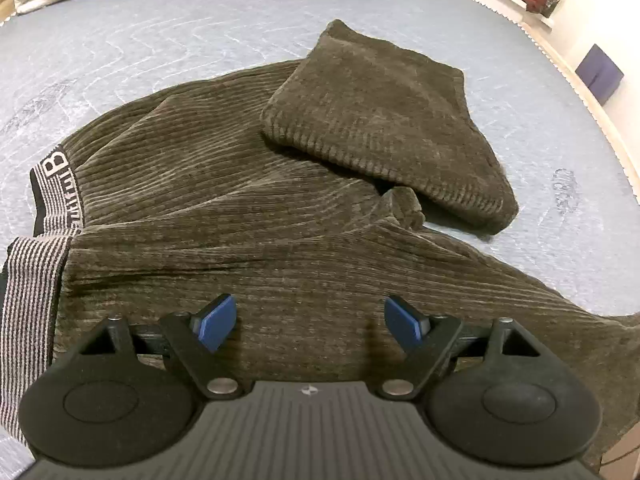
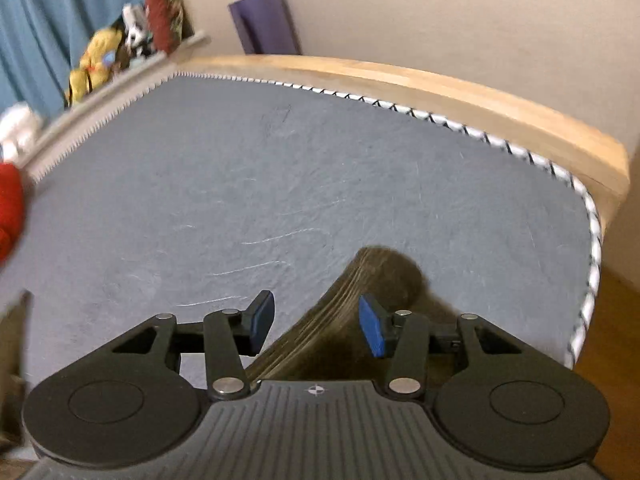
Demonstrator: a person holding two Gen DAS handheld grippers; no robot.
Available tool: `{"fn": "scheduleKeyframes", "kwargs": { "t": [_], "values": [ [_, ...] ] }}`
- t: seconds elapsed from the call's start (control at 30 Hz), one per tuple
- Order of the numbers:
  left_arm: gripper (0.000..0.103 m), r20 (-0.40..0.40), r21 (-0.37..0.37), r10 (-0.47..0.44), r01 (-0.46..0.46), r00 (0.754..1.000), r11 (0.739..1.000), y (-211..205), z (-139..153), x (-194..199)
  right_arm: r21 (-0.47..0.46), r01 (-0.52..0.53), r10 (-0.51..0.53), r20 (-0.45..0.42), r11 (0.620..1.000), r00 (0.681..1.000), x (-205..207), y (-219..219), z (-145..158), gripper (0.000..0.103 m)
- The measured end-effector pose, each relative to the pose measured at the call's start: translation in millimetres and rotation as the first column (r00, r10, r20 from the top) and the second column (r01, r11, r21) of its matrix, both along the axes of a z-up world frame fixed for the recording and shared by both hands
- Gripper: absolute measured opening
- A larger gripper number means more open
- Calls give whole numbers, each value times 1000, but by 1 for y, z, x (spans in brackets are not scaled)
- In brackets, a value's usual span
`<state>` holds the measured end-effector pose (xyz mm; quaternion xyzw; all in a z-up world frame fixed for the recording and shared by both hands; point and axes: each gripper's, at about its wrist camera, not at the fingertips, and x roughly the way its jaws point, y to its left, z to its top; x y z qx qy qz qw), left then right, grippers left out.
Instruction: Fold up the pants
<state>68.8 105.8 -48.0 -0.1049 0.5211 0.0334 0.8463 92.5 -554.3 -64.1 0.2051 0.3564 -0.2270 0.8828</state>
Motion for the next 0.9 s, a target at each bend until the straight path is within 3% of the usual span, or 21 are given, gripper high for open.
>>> {"fn": "scheduleKeyframes", "kwargs": {
  "t": [0.07,0.2,0.33,0.37,0.4,0.47,0.5,0.57,0.63,0.67,0.73,0.77,0.8,0.9],
  "values": [
    [85,-1,3,4,-4,1000,1000,2,0,1,-66,-13,9,-54,998,999,17,-3,-12,50],
    [85,-2,9,1,-1,1000,1000,5,-1,2,-9,-36,35,-114,999,993,41,-20,-35,50],
    [85,-12,12,-9,9,1000,1000,4,-4,5,-115,-107,84,-184,988,979,62,-8,-50,49],
    [86,-13,13,-11,12,1000,1000,3,-5,6,-155,-128,95,-206,980,974,64,-4,-51,44],
    [86,-14,14,-15,15,1000,1000,2,-5,6,-196,-145,99,-225,970,969,67,1,-51,30],
    [86,-15,13,-19,19,1000,1000,1,-6,8,-220,-135,83,-230,966,970,66,0,-47,14],
    [86,-14,14,-20,20,1000,1000,0,-6,9,-197,-92,52,-198,976,979,65,-6,-43,11],
    [86,-7,22,-27,27,1000,999,-4,-6,10,-166,27,-34,-37,986,999,55,-19,-23,11],
    [86,0,26,-41,41,999,999,-8,-6,11,-204,53,-18,168,978,986,45,-14,1,11],
    [86,3,26,-48,48,999,999,-9,-7,11,-223,40,8,208,974,978,45,-11,7,14],
    [86,11,24,-62,61,998,998,-11,-7,11,-149,51,-26,167,987,986,55,-19,4,32],
    [86,15,26,-70,70,997,997,-13,-7,10,-114,100,-88,114,988,990,57,-27,-3,56],
    [86,20,29,-80,79,997,996,-14,-7,10,-95,162,-156,67,982,986,56,-35,-9,63],
    [86,23,37,-101,100,995,994,-17,-6,9,-76,249,-250,4,965,968,42,-60,-20,61]
  ]
}}
